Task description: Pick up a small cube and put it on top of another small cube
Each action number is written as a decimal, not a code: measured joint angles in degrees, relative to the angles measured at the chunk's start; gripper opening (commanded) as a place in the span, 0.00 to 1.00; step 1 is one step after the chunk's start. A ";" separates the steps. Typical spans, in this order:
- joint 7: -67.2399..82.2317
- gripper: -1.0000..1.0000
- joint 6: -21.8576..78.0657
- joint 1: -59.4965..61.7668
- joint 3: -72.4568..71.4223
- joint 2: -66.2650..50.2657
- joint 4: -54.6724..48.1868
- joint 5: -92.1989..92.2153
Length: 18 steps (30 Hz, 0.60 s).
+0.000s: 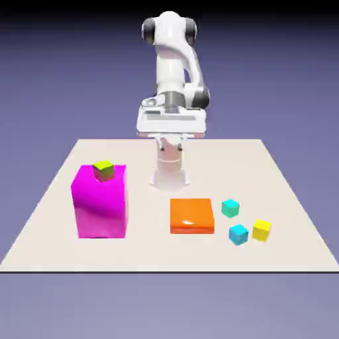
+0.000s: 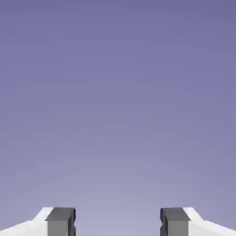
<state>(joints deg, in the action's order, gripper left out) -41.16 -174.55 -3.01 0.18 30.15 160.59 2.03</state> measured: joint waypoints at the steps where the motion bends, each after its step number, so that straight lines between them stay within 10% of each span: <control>1: 1.07 0.50 -0.45 -1.93 0.15 -2.08 -0.34 1.68; 18: 19.31 0.50 -8.16 -34.74 2.75 -37.38 -6.10 30.27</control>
<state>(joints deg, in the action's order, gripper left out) -21.86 -182.71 -37.75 2.93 -7.22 154.49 32.30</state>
